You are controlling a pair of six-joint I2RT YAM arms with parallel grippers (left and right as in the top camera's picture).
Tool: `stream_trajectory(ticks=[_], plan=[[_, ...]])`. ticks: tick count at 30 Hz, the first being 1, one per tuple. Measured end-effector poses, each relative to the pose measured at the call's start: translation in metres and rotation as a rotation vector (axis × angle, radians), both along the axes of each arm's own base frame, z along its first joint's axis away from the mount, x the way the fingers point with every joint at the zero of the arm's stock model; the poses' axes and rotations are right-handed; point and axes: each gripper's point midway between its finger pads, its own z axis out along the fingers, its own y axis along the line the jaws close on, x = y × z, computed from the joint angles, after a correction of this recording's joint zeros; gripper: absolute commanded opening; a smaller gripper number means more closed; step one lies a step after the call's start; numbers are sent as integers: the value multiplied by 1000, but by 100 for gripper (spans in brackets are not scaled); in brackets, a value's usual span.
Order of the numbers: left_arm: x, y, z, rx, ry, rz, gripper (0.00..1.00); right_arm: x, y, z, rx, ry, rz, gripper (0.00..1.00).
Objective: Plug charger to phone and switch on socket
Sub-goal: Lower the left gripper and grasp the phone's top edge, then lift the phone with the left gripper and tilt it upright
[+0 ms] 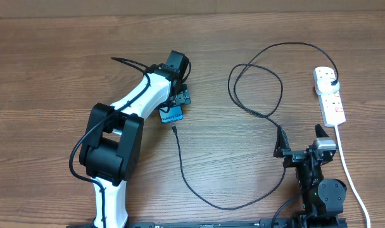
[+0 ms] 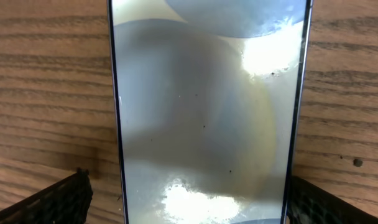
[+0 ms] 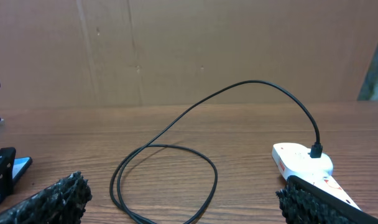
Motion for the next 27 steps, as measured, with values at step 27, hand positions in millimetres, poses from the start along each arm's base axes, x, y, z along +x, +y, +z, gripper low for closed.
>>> stream_trajectory(ticks=[27], plan=[[24,4,-3,-57,-61,1,100,0,0,0,0,0,-1,100]])
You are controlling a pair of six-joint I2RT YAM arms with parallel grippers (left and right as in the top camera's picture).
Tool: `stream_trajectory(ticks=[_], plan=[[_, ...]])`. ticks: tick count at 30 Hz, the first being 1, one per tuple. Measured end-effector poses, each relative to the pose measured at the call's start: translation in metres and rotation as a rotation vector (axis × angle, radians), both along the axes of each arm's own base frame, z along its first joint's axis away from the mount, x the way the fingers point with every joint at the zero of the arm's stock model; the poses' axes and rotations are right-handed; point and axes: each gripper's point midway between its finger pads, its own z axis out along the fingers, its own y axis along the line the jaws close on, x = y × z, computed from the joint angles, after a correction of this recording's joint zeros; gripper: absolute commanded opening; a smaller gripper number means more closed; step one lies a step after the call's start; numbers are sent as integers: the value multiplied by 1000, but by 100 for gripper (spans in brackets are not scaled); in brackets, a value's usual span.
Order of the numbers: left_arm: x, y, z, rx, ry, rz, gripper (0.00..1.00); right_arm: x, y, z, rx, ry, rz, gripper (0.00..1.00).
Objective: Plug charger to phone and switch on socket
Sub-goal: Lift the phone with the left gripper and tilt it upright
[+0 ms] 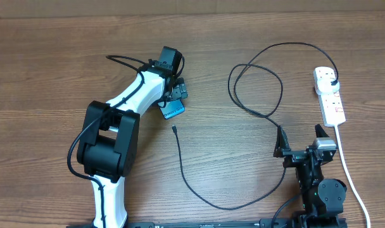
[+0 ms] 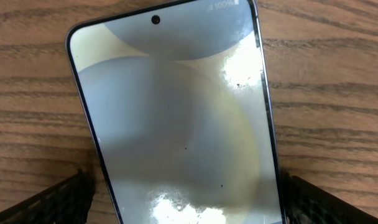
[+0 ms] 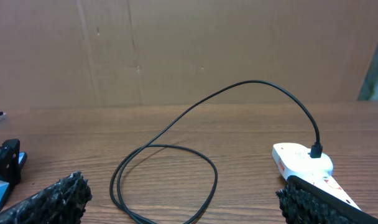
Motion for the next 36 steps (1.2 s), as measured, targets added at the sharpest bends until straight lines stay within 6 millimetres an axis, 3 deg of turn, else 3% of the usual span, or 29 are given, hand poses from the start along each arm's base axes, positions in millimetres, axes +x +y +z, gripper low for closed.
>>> stream_trajectory(ticks=[12,36], plan=[[16,3,4,-74,-41,65,95,0,0,0,0,0,1,100],[8,9,0,-113,32,210,95,0,0,0,0,0,0,100]])
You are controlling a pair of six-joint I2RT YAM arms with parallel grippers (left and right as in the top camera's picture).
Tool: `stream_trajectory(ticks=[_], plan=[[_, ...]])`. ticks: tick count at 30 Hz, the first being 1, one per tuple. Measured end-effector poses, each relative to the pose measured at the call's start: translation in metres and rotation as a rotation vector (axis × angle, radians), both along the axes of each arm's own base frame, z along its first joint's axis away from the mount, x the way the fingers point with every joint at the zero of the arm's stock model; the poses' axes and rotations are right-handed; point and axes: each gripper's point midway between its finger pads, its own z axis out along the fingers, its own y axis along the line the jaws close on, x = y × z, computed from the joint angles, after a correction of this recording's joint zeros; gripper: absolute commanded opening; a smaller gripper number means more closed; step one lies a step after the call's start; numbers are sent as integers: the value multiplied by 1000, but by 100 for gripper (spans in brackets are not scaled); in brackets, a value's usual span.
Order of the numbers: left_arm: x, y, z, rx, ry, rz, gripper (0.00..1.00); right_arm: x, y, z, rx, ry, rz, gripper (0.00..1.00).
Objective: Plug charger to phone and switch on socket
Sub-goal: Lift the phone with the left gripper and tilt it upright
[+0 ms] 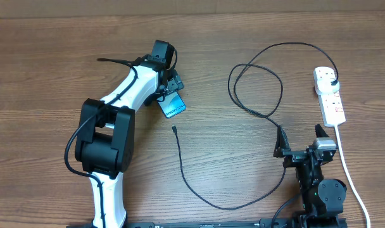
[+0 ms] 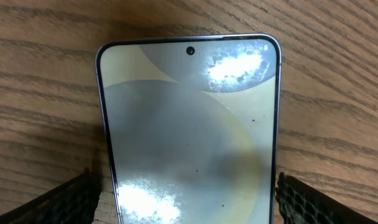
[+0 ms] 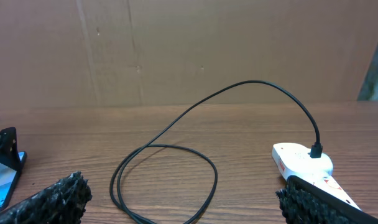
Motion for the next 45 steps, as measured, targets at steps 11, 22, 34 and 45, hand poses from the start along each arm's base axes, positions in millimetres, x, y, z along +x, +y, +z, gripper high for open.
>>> stream_trajectory(ticks=[11,22,34,45], plan=[[-10,-2,-3,85,28,-15,93,0,0,0,0,0,0,100],[-19,-5,-3,90,66,20,94,0,0,0,0,0,0,100],[-19,-7,-7,82,90,20,80,0,0,0,0,0,0,100],[-19,-7,-7,83,91,20,67,0,0,0,0,0,0,100]])
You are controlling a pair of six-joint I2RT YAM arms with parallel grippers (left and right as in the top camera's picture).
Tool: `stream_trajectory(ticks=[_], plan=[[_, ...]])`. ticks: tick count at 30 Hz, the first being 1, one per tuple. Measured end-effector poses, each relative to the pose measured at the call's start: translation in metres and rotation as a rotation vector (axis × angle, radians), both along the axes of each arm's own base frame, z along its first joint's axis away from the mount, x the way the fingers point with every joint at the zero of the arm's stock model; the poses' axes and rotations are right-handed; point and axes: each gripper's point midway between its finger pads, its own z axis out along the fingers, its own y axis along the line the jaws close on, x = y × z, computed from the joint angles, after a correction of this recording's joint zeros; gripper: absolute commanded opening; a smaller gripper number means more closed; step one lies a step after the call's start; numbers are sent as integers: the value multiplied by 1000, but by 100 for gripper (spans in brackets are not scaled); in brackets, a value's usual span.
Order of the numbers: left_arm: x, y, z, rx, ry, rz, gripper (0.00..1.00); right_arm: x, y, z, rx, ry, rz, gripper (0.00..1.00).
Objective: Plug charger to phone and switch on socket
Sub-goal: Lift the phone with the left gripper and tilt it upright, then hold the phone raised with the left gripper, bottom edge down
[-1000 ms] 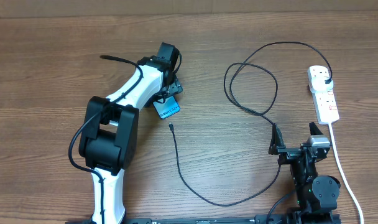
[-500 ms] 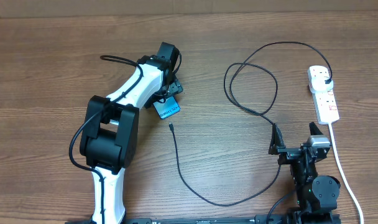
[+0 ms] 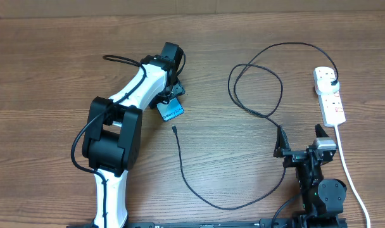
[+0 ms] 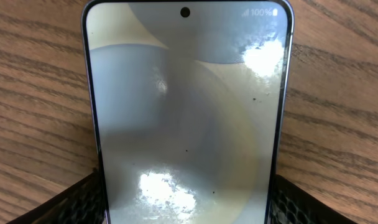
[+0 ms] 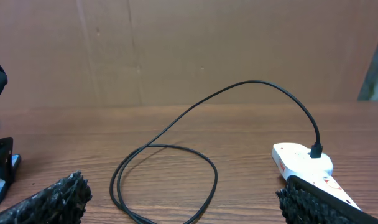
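The phone (image 4: pixel 186 112) lies screen up on the wooden table and fills the left wrist view. My left gripper (image 4: pixel 188 200) is shut on it, its fingers (image 4: pixel 83 200) pressed against the phone's two long edges. From overhead the phone (image 3: pixel 172 112) shows under the left gripper (image 3: pixel 170 101). The charger's small plug (image 3: pixel 173 129) lies loose just below the phone, apart from it. Its black cable (image 3: pixel 199 193) loops across to the white power strip (image 3: pixel 328 95). My right gripper (image 3: pixel 300 142) rests open near the front edge, holding nothing.
The cable makes a double loop (image 5: pixel 164 177) in the middle of the table, ahead of my right gripper (image 5: pixel 183 194). The power strip (image 5: pixel 304 163) with its white lead lies at the right edge. A cardboard wall (image 5: pixel 189 50) stands behind the table.
My left wrist has swung a little to the right and the phone has turned with it. In the wrist view the fingers now sit tight against the phone's sides. Plug, cable and right arm are unchanged.
My left gripper stood over the phone at every moment, the phone between its fingers. The wrist was further left each time and the phone sat turned differently; now the wrist is back to the right. The plug stayed loose below the phone. The right arm never moved.
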Motion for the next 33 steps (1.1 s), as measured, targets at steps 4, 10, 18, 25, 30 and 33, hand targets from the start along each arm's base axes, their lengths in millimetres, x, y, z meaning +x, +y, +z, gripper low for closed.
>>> stream_trajectory(ticks=[4,10,18,25,30,33], plan=[[0,0,1,0,7,-1,59,0,0,0,-1,0,0,100],[1,-2,4,-8,48,3,55,0,0,0,0,0,0,100],[-3,-2,9,10,119,-19,51,0,0,0,0,0,0,100],[-6,-1,11,28,165,-44,50,0,0,0,0,0,0,100],[-8,0,13,36,188,-60,50,0,0,0,0,0,0,100],[-8,0,13,37,193,-65,49,0,0,0,0,0,0,100]])
